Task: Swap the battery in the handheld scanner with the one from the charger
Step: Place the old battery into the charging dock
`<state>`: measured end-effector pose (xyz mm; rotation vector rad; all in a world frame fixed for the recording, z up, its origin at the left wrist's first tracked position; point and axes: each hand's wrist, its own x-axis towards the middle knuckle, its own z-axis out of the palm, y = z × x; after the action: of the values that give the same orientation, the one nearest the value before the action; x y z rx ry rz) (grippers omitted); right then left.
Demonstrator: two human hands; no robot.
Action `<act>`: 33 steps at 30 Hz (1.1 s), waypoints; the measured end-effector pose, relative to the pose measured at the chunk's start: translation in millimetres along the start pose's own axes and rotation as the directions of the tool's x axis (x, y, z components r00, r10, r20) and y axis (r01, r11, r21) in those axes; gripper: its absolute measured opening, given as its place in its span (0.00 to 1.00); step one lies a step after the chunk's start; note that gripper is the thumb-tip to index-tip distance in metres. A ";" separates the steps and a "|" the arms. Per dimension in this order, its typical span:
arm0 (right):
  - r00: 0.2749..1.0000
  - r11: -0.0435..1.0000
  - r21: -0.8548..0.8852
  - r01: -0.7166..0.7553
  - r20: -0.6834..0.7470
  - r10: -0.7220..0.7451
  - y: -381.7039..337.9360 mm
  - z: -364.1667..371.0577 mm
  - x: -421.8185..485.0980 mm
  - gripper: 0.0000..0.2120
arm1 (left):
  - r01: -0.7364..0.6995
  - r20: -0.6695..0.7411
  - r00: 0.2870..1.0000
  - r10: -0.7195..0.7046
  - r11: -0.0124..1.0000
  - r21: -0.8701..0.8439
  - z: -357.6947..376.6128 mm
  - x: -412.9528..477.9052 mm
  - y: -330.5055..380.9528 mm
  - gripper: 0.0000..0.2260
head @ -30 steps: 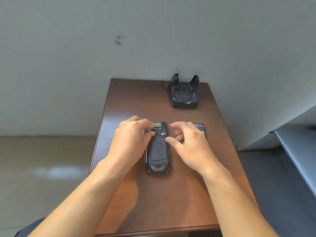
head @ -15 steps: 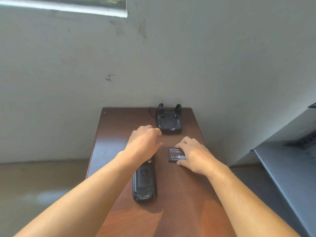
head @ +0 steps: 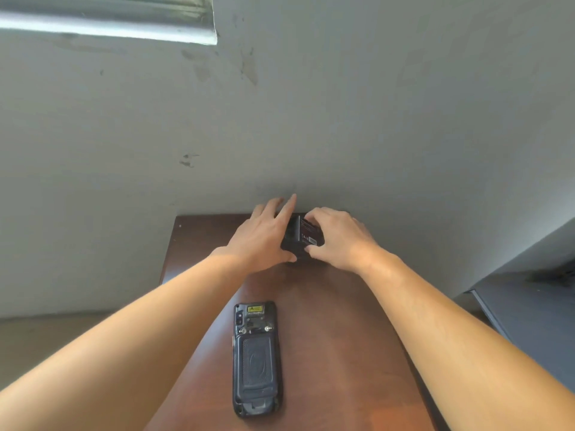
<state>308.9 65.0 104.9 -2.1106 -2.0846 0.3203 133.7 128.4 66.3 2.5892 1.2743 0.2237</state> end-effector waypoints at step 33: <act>0.988 0.937 -0.343 0.059 0.154 -0.006 -9.5 17.6 27.2 0.22 | 0.016 0.000 1.000 -0.016 1.000 -0.019 20.3 9.6 -8.8 0.54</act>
<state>295.3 91.6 89.3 -2.3012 -2.4144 0.1149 137.8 138.1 44.6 2.5616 1.2865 0.2321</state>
